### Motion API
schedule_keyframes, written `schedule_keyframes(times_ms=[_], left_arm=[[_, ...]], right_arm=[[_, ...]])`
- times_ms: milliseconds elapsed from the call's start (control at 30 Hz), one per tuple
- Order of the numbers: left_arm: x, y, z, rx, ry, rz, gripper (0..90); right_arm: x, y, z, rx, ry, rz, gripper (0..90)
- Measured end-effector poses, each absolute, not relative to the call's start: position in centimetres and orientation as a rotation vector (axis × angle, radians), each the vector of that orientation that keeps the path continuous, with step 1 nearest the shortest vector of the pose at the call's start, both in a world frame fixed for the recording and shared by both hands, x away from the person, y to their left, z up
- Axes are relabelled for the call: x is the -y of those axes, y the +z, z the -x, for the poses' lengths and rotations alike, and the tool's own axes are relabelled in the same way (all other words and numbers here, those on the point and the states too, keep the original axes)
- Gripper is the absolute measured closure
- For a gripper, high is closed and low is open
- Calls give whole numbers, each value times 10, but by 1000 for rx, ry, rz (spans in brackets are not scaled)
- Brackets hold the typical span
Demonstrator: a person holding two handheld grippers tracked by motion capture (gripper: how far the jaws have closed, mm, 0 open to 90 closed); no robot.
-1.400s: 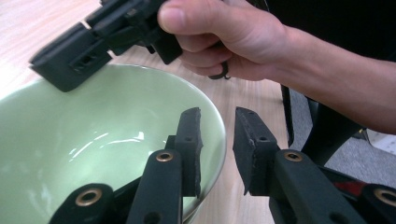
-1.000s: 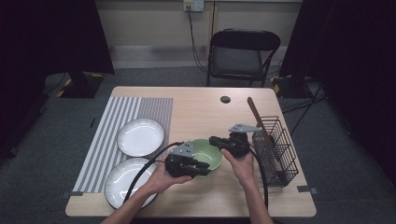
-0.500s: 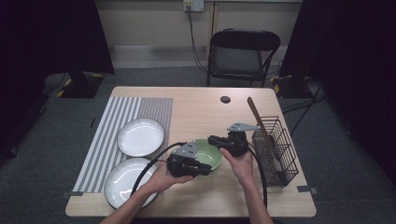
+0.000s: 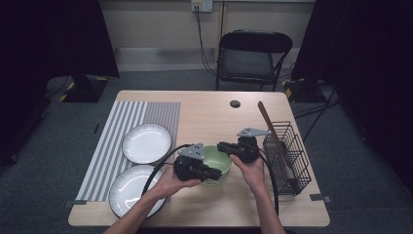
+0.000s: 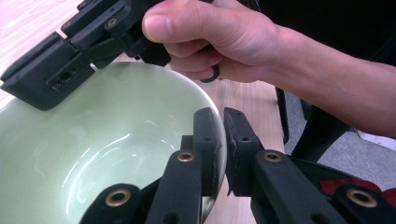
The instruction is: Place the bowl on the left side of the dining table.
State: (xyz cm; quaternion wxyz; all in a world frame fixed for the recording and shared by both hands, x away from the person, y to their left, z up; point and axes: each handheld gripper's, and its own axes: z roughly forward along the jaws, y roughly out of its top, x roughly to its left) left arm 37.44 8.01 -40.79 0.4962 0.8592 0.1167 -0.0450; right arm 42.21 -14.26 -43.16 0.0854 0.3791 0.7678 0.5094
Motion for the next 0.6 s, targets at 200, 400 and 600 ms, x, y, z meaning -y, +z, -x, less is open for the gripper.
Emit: schedule_keyframes(times_ms=[200,400,600], left_arm=[[-81,-406,-378,-295,-141,-2062,847],[-82,-407,-379,-300,-164,-2059,809],[-78,-408,-375,-291,-115,-2115,678]], right_arm=[[142,-433,-422,-2307,1507,-1142,838],[143,-433,-422,-2312,1513,-1142,843],[143,-433,-421,-2307,1516,-1138,843]])
